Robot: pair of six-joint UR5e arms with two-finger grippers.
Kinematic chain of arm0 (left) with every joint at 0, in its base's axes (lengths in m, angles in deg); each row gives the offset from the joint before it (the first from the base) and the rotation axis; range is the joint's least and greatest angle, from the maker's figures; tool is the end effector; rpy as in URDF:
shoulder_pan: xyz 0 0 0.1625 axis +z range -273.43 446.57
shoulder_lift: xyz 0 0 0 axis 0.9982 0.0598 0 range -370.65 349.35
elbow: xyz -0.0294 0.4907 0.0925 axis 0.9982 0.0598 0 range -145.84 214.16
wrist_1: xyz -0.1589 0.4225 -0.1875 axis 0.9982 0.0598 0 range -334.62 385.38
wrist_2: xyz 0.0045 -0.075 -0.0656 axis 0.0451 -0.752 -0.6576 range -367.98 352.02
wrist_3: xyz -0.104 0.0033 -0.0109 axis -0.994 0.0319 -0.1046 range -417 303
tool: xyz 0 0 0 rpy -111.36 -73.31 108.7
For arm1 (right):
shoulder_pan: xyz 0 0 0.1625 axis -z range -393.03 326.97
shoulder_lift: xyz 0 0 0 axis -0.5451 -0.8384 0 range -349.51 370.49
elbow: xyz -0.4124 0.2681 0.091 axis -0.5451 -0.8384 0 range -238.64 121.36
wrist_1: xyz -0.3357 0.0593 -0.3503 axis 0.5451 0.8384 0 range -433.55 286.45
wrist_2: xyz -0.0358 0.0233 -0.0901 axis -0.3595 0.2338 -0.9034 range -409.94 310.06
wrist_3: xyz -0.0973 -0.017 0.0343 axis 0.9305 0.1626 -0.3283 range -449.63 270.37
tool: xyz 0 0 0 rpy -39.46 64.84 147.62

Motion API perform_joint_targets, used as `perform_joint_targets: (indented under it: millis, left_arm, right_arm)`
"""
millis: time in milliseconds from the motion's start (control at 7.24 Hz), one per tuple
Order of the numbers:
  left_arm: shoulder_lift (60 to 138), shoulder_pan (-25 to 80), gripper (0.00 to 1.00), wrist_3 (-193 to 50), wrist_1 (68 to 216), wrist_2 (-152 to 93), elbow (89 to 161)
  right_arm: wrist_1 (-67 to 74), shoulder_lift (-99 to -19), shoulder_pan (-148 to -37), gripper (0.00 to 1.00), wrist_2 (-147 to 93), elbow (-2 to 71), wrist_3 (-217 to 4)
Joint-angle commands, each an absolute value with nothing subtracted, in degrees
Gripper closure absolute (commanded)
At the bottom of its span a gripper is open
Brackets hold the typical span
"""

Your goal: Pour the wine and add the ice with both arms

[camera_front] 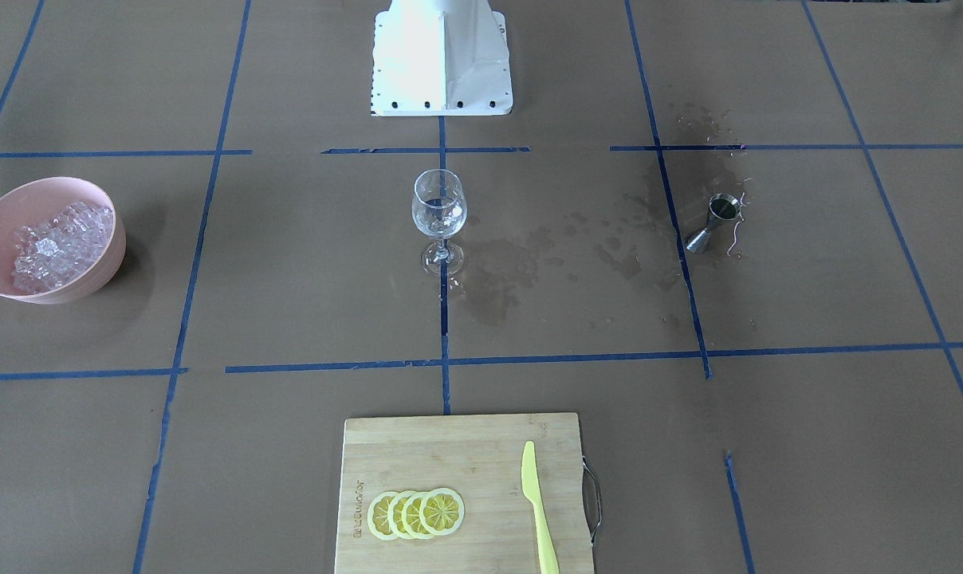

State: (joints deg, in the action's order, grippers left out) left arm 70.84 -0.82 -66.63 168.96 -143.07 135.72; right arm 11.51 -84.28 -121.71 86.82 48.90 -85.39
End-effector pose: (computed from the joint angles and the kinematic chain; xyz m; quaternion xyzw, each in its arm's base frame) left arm -0.0358 -0.5143 0.5894 0.3996 0.3823 0.1317 0.8227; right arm 0.0448 -0.5351 0.5949 0.1513 -0.3884 -0.1051 0.9029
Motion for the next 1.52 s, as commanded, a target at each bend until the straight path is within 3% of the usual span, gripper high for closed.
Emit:
perform_joint_targets:
  millis: [0, 690, 1380]
  left_arm:
    - [71.0, 10.0, 0.0, -86.2, 181.4, -133.2, 136.2]
    - [68.5, 44.9, 0.0, -109.7, 187.9, -86.8, 141.3]
    - [66.8, 69.3, 0.0, -114.0, 187.7, -51.5, 140.2]
  right_arm:
    - [11.5, -84.2, -121.6, 0.0, 86.9, 48.9, -85.4]
    - [11.5, -84.3, -121.7, 0.0, 86.8, 49.1, -85.5]
    - [11.6, -84.4, -121.7, 0.0, 86.9, 49.2, -85.5]
